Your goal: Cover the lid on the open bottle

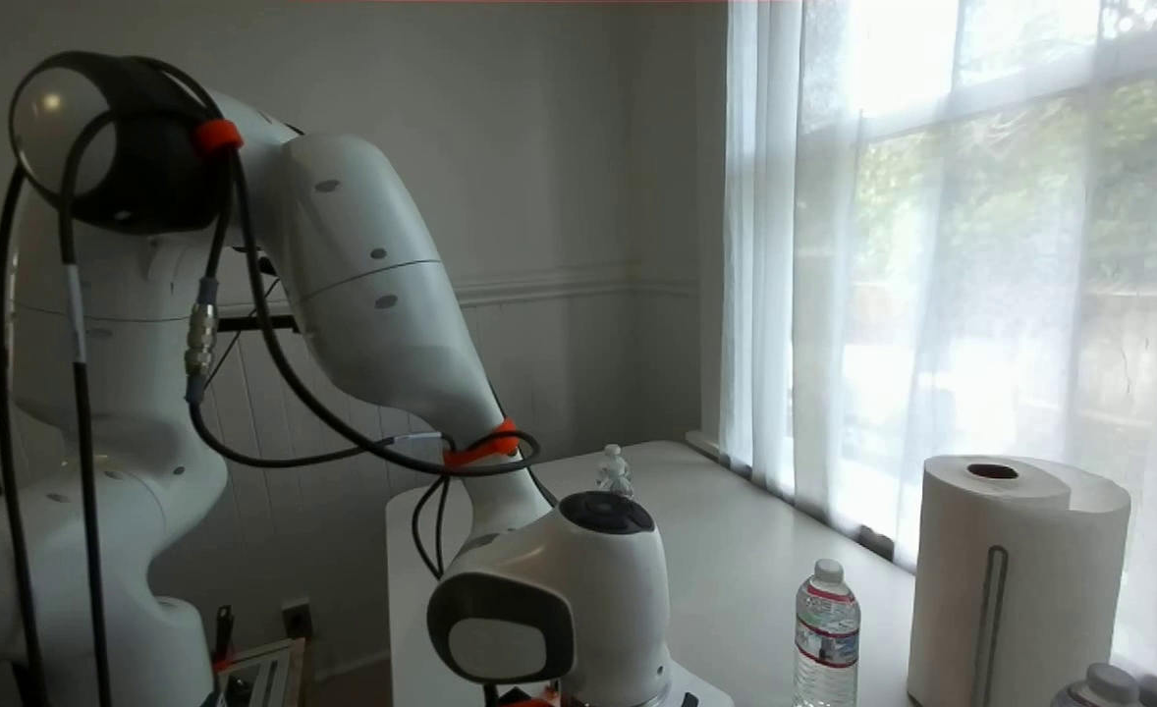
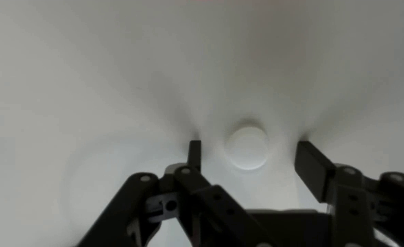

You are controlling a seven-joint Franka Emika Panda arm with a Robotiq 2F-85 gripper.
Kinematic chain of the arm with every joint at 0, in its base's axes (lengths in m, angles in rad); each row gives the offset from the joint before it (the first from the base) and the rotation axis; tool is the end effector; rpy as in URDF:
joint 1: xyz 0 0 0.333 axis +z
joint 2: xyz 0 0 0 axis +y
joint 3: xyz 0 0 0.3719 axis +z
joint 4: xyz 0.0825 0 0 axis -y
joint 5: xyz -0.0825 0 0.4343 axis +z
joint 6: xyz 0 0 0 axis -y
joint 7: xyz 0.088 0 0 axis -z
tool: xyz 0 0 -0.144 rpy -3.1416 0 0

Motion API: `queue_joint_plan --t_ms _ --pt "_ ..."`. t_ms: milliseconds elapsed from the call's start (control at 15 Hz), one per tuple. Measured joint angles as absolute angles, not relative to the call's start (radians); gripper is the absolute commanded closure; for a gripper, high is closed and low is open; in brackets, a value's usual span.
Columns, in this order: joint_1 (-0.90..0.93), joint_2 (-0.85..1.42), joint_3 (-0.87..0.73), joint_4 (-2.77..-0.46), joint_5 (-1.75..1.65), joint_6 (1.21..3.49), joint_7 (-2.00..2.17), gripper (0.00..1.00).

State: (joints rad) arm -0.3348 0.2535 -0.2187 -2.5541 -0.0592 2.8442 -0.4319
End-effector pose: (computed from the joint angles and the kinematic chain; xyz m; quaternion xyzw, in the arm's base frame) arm 0.4127 -0.2599 0.1513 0.9987 -0.0287 0.0009 0.0418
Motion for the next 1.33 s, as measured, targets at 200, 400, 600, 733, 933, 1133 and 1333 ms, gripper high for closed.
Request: queue_joint_plan --t_ms 200,400,600,733,933,1133,1333 --pt "-0.339 0.253 -0.208 -2.551 -0.059 2.844 -0.441 0.8" --pt "-0.346 0.251 -0.207 -2.544 -0.059 2.844 -0.447 0.45" --pt "-0.353 0.25 -0.209 -2.541 -0.06 2.844 -0.448 0.31" --pt "-0.355 0.253 -0.21 -2.54 -0.061 2.844 -0.449 0.16" --pt "-0.357 0.255 -0.21 -2.54 -0.061 2.843 -0.454 0.2" --pt "-0.359 0.255 -0.213 -2.54 -0.067 2.838 -0.458 0.33" --pt "-0.359 0.255 -0.218 -2.54 -0.076 2.827 -0.46 0.49"
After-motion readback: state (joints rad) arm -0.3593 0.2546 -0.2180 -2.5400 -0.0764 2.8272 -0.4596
